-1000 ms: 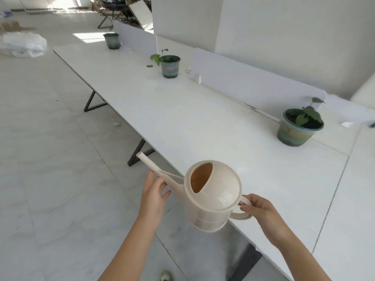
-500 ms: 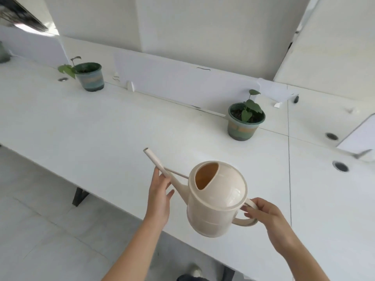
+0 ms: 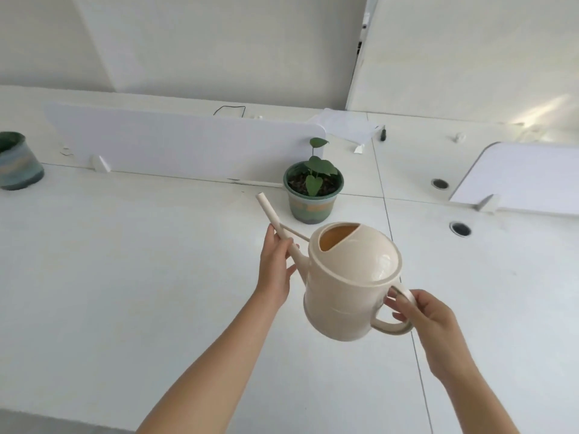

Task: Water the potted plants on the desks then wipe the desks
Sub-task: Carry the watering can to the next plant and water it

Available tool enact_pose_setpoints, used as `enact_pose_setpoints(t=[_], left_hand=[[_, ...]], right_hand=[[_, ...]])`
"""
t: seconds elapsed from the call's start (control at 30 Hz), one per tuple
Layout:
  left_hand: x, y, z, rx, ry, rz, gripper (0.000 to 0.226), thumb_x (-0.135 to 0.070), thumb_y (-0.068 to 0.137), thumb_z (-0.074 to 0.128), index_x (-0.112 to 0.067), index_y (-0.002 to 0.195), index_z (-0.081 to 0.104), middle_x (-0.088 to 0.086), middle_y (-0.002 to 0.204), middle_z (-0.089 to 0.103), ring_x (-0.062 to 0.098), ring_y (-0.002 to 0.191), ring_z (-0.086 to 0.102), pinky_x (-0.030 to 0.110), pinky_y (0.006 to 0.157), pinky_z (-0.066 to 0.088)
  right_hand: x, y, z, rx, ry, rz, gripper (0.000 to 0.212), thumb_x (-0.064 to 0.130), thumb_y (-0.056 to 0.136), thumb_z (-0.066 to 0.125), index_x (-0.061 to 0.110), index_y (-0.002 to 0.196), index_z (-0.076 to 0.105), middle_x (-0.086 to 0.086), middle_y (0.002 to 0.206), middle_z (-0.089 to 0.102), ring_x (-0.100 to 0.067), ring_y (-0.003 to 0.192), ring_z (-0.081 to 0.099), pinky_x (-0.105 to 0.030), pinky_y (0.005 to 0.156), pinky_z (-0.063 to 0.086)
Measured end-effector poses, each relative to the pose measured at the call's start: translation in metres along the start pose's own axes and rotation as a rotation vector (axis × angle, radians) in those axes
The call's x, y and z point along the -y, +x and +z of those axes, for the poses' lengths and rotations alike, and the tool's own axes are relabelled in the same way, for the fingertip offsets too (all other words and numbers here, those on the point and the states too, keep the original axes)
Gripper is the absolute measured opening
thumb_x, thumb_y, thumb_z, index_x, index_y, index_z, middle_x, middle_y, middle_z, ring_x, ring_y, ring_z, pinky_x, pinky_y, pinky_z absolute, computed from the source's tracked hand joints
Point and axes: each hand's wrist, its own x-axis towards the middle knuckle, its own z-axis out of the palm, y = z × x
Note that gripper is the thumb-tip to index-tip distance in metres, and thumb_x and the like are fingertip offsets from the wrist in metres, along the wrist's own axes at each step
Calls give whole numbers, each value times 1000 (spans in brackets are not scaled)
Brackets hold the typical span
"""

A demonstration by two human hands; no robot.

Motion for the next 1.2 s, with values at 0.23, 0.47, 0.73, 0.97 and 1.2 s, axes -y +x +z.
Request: enact_pose_setpoints(t=[0.23, 0.47, 0.73, 0.97, 1.2], left_hand=[[-3, 54, 32, 140, 50, -138, 28, -20, 88, 44, -16, 115, 50, 6, 106, 48, 23, 92, 48, 32, 67, 49], [-6, 80, 40, 191, 57, -230, 25, -25, 90, 43, -34, 110, 55, -3, 103, 51, 22, 95, 50, 40, 82, 46], [4, 99, 39, 189, 81, -306, 14, -25, 90, 41, -28, 84, 53, -3, 95, 50, 22, 88, 50, 39, 80, 45], [17, 99, 51, 225, 71, -374, 11, -27, 89, 41, -23, 91, 51, 0, 98, 49, 22, 91, 50, 41, 79, 46], [-1, 106, 81, 315, 83, -372, 10, -24, 87, 42, -23, 78, 46, -4, 82, 45, 20, 78, 48, 34, 72, 43]], right_hand=[[21, 17, 3, -233, -83, -14, 18, 18, 87, 57, 7, 73, 60, -27, 82, 62, -34, 92, 63, -53, 85, 47], [40, 31, 20, -338, -191, 2, 21, 21, 89, 51, 10, 72, 57, 1, 79, 68, -30, 86, 64, -55, 82, 50], [44, 34, 36, -380, -275, 55, 24, 23, 89, 52, 14, 67, 55, -15, 77, 67, -37, 86, 64, -57, 78, 51], [50, 27, 30, -442, -303, 67, 23, 23, 89, 52, 10, 70, 55, 3, 70, 66, -35, 84, 64, -56, 79, 51], [59, 33, 25, -526, -317, 46, 25, 25, 89, 52, 18, 65, 54, -2, 66, 66, -38, 83, 64, -59, 80, 49]])
